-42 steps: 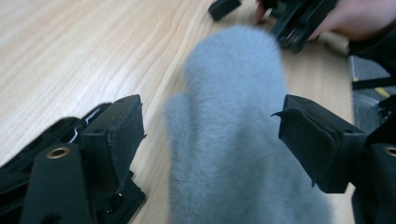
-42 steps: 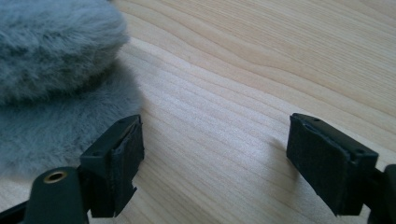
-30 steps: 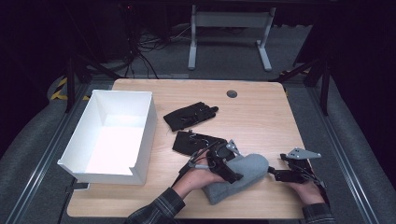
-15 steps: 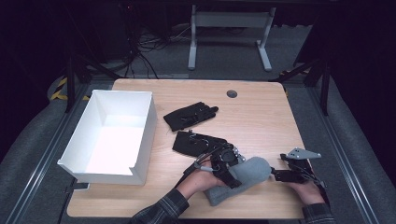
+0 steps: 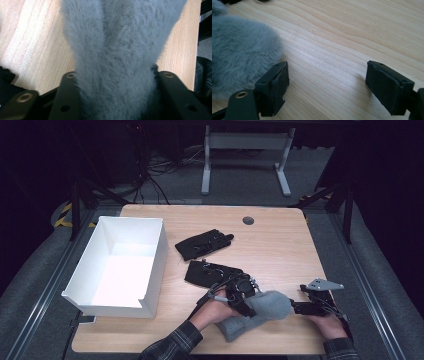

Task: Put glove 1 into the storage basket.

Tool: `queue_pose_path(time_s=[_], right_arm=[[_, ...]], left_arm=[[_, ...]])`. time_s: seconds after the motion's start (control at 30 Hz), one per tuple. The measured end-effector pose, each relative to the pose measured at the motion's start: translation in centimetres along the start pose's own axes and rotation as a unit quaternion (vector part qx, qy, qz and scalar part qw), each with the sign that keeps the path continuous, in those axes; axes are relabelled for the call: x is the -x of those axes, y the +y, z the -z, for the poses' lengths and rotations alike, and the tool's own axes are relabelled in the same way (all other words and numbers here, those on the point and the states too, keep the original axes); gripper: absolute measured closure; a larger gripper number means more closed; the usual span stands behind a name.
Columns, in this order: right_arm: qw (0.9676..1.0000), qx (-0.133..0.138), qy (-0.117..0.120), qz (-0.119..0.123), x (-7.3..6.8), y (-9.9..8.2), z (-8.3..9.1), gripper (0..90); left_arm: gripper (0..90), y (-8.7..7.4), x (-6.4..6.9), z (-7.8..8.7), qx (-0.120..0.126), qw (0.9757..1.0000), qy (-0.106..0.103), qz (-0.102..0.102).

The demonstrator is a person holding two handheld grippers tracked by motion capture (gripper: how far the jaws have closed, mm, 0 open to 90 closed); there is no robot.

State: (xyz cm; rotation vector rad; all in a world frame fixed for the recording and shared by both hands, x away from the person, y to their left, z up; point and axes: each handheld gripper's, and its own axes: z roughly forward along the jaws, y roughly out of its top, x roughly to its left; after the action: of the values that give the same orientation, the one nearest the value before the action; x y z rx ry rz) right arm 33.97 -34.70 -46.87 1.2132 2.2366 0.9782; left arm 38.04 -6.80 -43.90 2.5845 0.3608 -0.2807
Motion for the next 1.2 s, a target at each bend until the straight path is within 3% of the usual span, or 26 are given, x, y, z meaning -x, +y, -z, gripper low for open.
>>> queue_pose_path(time_s=[0.2, 0.5, 0.67, 0.77, 0.87, 1.2], right_arm=[[1.0, 0.0, 0.0, 0.0, 0.0, 0.0, 0.0, 19.2], [1.0, 0.0, 0.0, 0.0, 0.0, 0.0, 0.0, 19.2], [1.0, 0.0, 0.0, 0.0, 0.0, 0.0, 0.0, 19.2], [1.0, 0.0, 0.0, 0.0, 0.0, 0.0, 0.0, 19.2], [1.0, 0.0, 0.0, 0.0, 0.0, 0.0, 0.0, 19.2], [1.0, 0.0, 0.0, 0.0, 0.0, 0.0, 0.0, 19.2]], left_arm=[[67.1, -0.1, -0.1, 0.6, 0.01, 0.9999, -0.003, 0.005], [67.5, -0.1, 0.6, 2.1, 0.033, 0.9995, -0.001, 0.002], [67.6, -0.1, 0.7, 3.6, 0.05, 0.9987, -0.005, 0.008], [67.5, 0.0, 0.8, 4.6, 0.064, 0.9979, 0.004, 0.003], [67.5, 0.1, 0.9, 6.1, 0.081, 0.9966, 0.007, 0.011], [67.4, 0.3, 0.5, 9.8, 0.105, 0.9938, 0.027, 0.023]])
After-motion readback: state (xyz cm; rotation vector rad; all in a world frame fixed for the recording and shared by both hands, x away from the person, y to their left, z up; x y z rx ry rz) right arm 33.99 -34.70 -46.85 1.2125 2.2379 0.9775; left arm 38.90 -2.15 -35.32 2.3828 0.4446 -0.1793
